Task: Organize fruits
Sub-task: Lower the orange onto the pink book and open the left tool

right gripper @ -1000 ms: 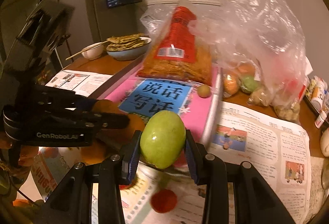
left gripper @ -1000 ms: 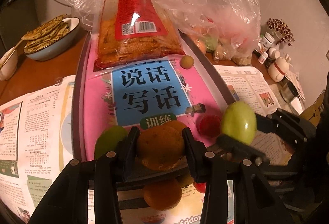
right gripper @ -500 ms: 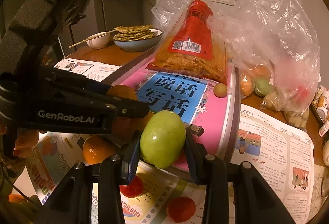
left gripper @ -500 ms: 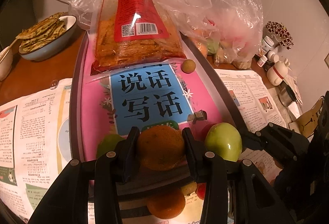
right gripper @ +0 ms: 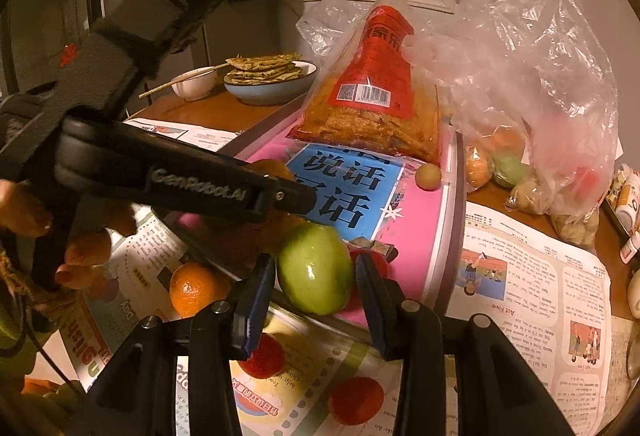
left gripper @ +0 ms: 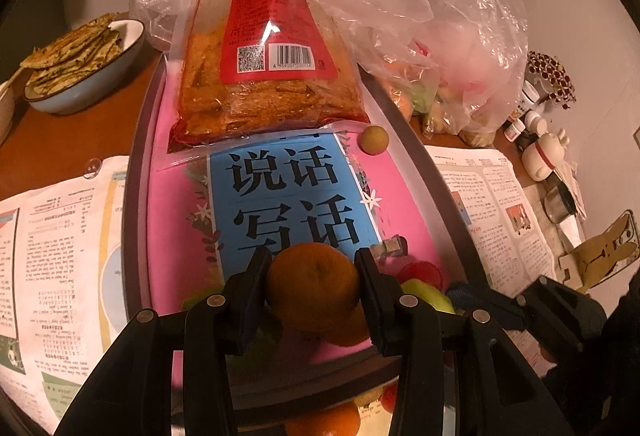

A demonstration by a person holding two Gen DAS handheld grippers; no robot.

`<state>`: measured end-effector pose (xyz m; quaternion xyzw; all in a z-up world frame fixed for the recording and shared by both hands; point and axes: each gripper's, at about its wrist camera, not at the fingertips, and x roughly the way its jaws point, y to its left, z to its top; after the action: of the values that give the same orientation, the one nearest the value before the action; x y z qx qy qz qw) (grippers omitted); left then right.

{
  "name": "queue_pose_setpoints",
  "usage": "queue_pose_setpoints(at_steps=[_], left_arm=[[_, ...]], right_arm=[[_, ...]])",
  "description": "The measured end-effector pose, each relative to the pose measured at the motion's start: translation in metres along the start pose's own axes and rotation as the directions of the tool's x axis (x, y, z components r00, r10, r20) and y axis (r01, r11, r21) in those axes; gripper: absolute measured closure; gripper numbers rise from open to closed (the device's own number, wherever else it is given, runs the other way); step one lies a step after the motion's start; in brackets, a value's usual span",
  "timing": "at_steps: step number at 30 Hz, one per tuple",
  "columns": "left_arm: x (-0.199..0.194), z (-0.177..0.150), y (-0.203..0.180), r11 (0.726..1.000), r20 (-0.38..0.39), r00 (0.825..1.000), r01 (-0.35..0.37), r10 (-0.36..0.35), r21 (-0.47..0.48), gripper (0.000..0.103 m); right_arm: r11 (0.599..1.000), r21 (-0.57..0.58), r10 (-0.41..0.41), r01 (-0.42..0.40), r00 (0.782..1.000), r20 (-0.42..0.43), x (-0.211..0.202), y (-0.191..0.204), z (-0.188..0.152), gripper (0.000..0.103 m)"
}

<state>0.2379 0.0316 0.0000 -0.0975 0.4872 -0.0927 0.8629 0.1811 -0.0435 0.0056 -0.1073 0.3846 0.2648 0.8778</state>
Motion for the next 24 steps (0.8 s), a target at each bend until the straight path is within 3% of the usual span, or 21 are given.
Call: queue_pose_setpoints(at_steps=[24], left_arm=[[0.01, 0.003, 0.0, 0.999, -0.015, 0.999, -0.041, 0.041, 0.003, 0.057]], right_arm=[[0.999, 0.045, -0.03, 0.03, 0.999, 0.016, -0.014, -0.007, -0.003, 0.054]])
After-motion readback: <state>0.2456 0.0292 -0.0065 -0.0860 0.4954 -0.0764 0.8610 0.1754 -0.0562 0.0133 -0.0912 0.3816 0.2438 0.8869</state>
